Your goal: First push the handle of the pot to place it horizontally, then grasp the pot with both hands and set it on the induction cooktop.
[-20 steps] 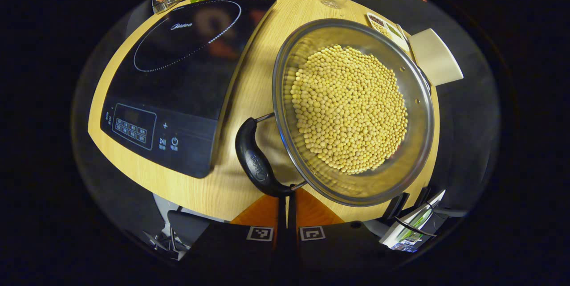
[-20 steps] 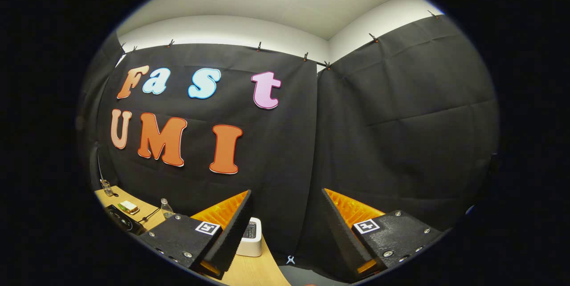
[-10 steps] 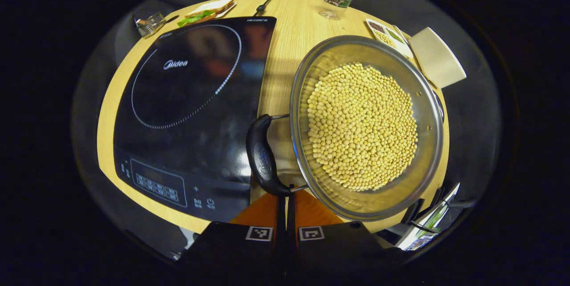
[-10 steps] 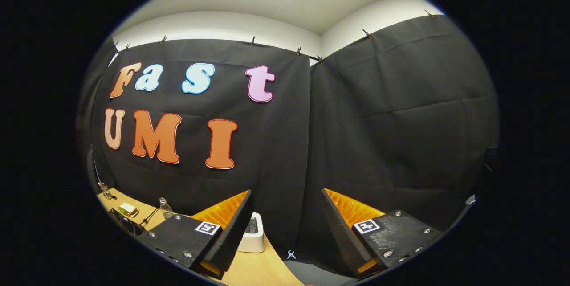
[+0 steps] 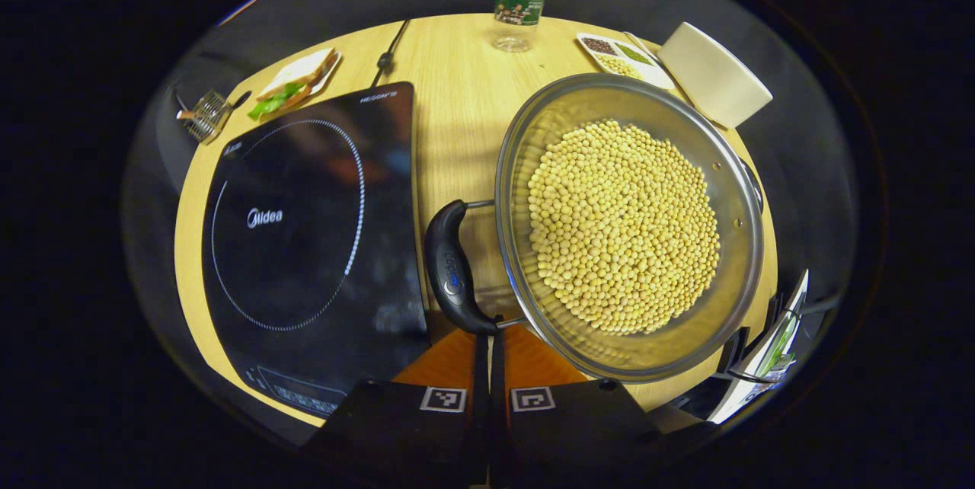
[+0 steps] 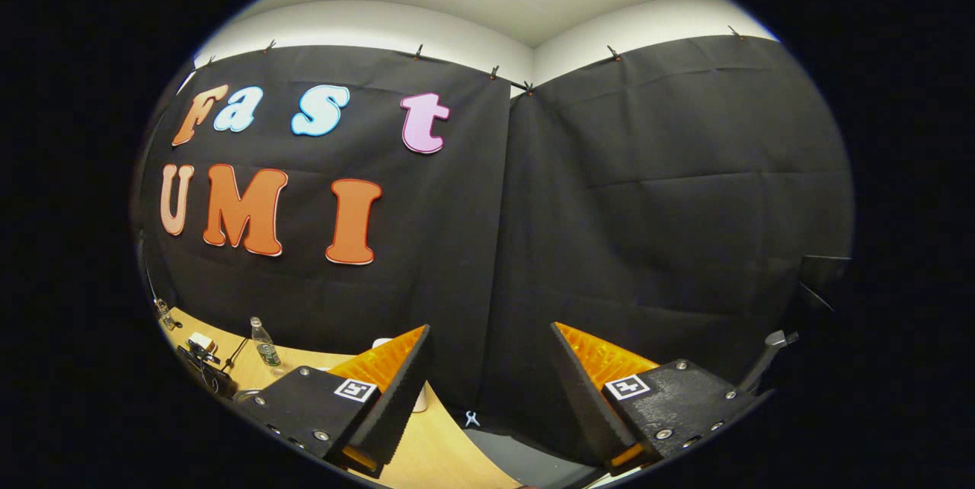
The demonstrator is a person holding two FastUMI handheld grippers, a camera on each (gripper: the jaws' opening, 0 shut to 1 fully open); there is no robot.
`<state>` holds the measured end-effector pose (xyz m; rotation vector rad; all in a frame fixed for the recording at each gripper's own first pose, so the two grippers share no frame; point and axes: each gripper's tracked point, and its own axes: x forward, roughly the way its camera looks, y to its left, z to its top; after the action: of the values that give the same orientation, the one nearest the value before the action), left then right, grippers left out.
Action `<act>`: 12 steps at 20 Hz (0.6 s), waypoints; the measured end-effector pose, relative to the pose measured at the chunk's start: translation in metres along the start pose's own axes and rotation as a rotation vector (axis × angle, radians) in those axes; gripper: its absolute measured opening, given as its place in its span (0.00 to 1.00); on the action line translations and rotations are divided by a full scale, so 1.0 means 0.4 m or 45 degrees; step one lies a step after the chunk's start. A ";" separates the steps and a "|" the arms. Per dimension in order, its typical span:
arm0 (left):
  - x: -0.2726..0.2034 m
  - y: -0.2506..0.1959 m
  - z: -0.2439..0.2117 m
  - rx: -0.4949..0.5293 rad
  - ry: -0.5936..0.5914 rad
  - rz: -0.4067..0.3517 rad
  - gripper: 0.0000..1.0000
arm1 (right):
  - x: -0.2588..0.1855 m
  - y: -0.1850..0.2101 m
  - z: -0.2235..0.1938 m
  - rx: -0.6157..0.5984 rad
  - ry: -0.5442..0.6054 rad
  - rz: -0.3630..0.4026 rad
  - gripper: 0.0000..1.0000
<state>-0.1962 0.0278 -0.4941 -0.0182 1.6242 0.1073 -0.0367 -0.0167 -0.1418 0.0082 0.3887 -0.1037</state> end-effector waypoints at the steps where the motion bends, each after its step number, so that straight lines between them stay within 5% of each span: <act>1: 0.007 0.003 0.010 0.034 -0.014 0.001 0.08 | -0.004 -0.002 -0.004 -0.003 0.011 -0.014 0.93; 6: 0.018 0.022 0.080 0.142 -0.084 -0.005 0.08 | -0.002 0.016 -0.023 -0.019 0.052 -0.035 0.93; 12: 0.002 0.048 0.121 0.111 -0.138 -0.083 0.08 | 0.016 0.125 -0.092 0.004 0.169 0.059 0.94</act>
<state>-0.1497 0.0508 -0.4965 0.0014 1.5175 -0.0126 -0.0397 0.0335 -0.1791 0.0276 0.5209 -0.0585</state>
